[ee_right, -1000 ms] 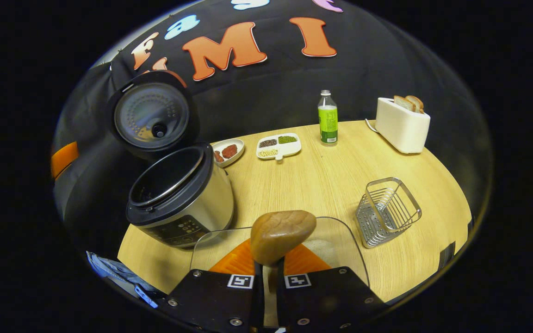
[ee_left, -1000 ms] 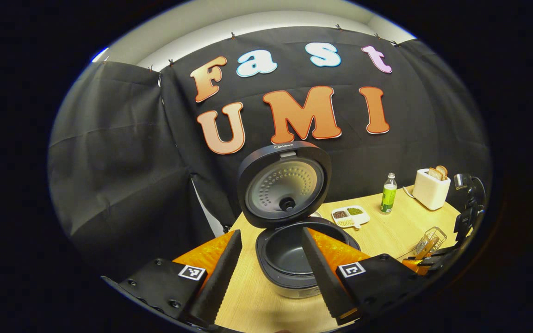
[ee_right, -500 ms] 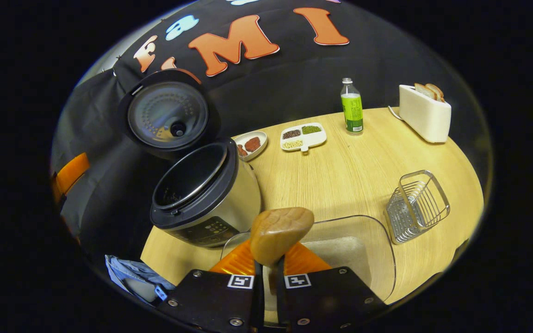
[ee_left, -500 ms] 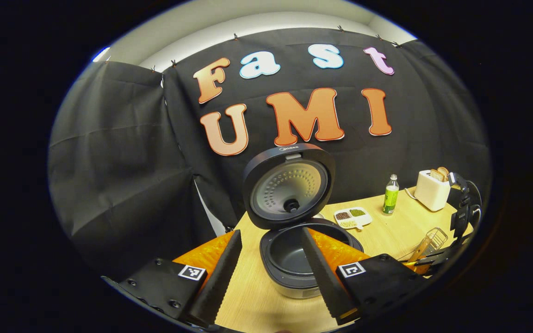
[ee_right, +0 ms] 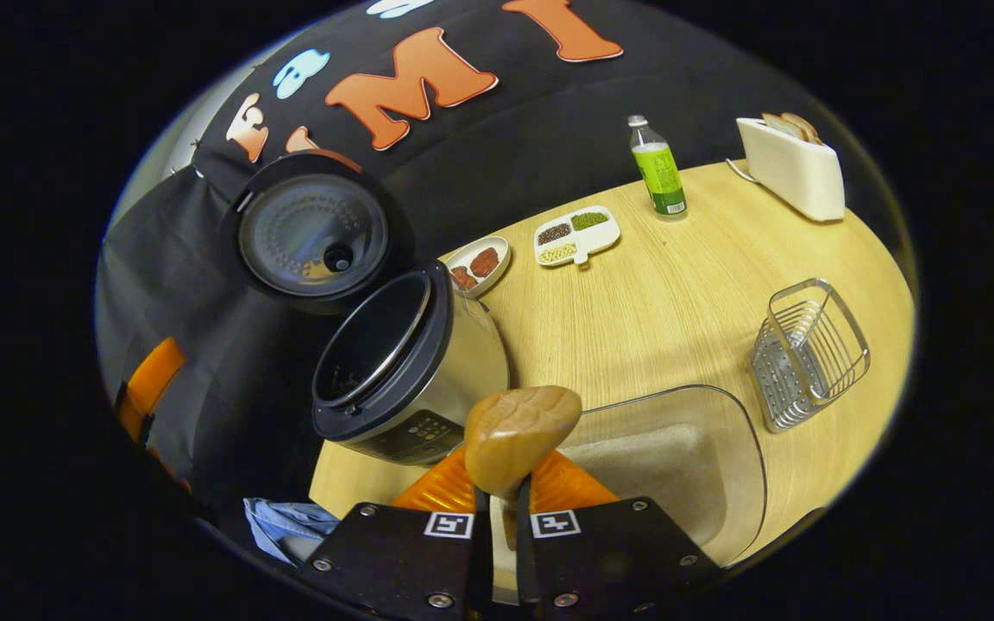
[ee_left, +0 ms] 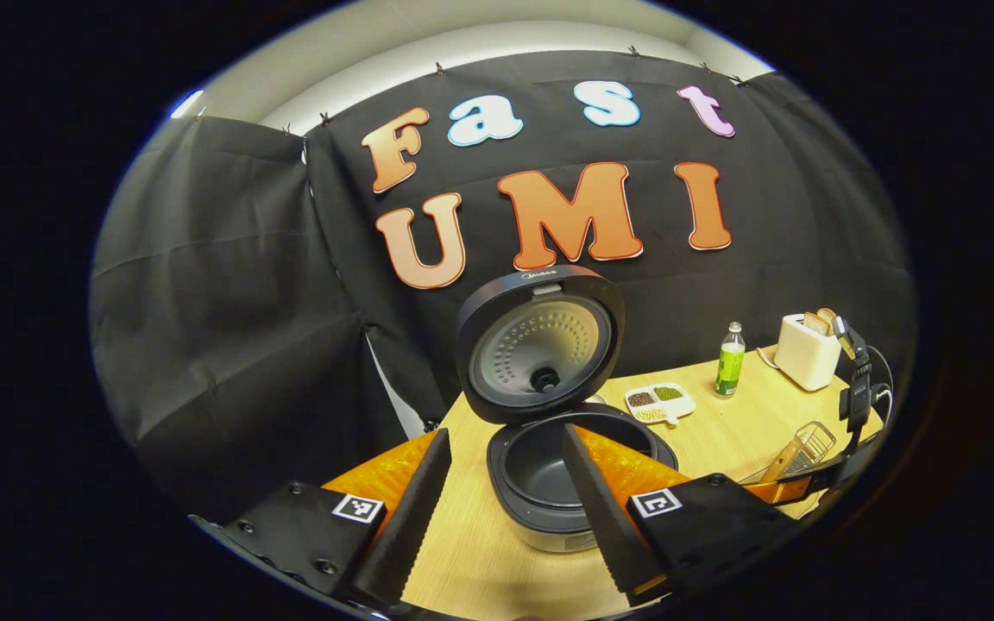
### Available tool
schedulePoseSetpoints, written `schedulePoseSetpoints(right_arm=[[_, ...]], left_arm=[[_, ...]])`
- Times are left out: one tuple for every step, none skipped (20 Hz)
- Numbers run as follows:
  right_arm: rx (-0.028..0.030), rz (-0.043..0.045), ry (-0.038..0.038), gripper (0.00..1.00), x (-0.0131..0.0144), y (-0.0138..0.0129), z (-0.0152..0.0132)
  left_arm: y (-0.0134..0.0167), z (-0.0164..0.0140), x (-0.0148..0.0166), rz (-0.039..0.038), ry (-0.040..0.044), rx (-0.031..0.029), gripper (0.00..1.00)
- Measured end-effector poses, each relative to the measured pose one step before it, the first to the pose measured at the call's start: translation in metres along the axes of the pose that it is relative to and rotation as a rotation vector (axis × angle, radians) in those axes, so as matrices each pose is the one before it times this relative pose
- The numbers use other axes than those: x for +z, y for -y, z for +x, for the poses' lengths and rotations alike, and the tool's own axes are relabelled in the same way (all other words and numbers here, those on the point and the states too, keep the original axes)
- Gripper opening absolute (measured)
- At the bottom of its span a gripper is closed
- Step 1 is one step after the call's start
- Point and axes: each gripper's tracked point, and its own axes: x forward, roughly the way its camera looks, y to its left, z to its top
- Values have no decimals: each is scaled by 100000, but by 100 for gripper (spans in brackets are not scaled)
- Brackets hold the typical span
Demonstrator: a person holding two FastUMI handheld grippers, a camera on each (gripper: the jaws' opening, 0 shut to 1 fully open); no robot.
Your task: Close the left gripper, press the button to open the rice cooker; take a wooden spoon from the chopstick holder with the right hand, scoop a spoonful of rice and pour it into the rice cooker, then put the wooden spoon back into the chopstick holder.
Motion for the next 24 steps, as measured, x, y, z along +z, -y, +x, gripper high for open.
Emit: schedulePoseSetpoints(right_arm=[[756, 333, -469, 10, -120, -93, -34], [526, 618, 65, 10, 108, 16, 22], [699, 314, -525, 10, -95, 30, -186], [1105, 1084, -162, 10, 75, -107, 149], [1024, 1140, -525, 10, -14, -137, 25], [1193, 1546, -506, 10, -22, -20, 61], [558, 1273, -396, 10, -69, 75, -95], [947, 1453, -729, 10, 79, 182, 40], [726, 1919, -458, 10, 28, 235, -50], [1194, 2758, -363, 10, 74, 203, 40], [855, 2826, -663, 10, 36, 306, -75], [889, 2370, -658, 10, 92, 369, 41], [527, 2211, -401, 10, -34, 246, -68], [29, 2831, -353, 10, 90, 456, 17], [461, 2560, -217, 10, 33, 326, -75], [776, 1264, -181, 10, -4, 32, -214], [1143, 769, -355, 10, -10, 25, -168], [932, 467, -291, 10, -54, 30, -363], [1231, 887, -491, 10, -5, 91, -301], [723, 597, -244, 10, 55, 162, -385], [880, 1384, 110, 10, 240, 210, -326], [509, 1103, 126, 10, 280, 291, -320], [1042, 1775, 73, 10, 234, 240, -391], [696, 1425, 144, 10, 399, 244, -284]], left_arm=[[53, -23, 113, 84, -72, -43, 81], [-1, -37, 14, 69, 90, -83, 81], [71, -19, -27, 213, -77, -156, 89], [141, 45, 69, 267, 144, -52, 89], [105, -42, 67, 231, 122, -236, 89], [90, -65, 13, 306, 101, -161, 89], [77, 112, 87, 293, 138, -173, 89], [67, -145, 63, 234, 174, -180, 89], [78, -29, 90, 203, 151, -128, 89], [59, -129, -34, 160, -36, -159, 89], [138, 51, 14, 146, -115, -181, 89], [22, 6, -95, 104, -127, -39, 85], [114, 41, 15, 68, -266, -109, 89], [47, -133, -8, -10, 4, -57, 89], [127, -16, 78, 20, 2, -188, 89], [133, 1, 0, 98, 13, 0, 81], [194, 103, -16, 28, -134, 33, 81], [106, 4, 13, -113, -176, -6, 81], [256, -41, 164, -185, 155, -134, 81], [297, 16, 190, 2, 304, -204, 89], [242, -8, 165, 274, 281, 19, 81], [236, 36, 113, 145, 328, -64, 81], [314, -74, 99, -117, 168, -213, 81], [381, 16, 94, -83, 5, -315, 81]])
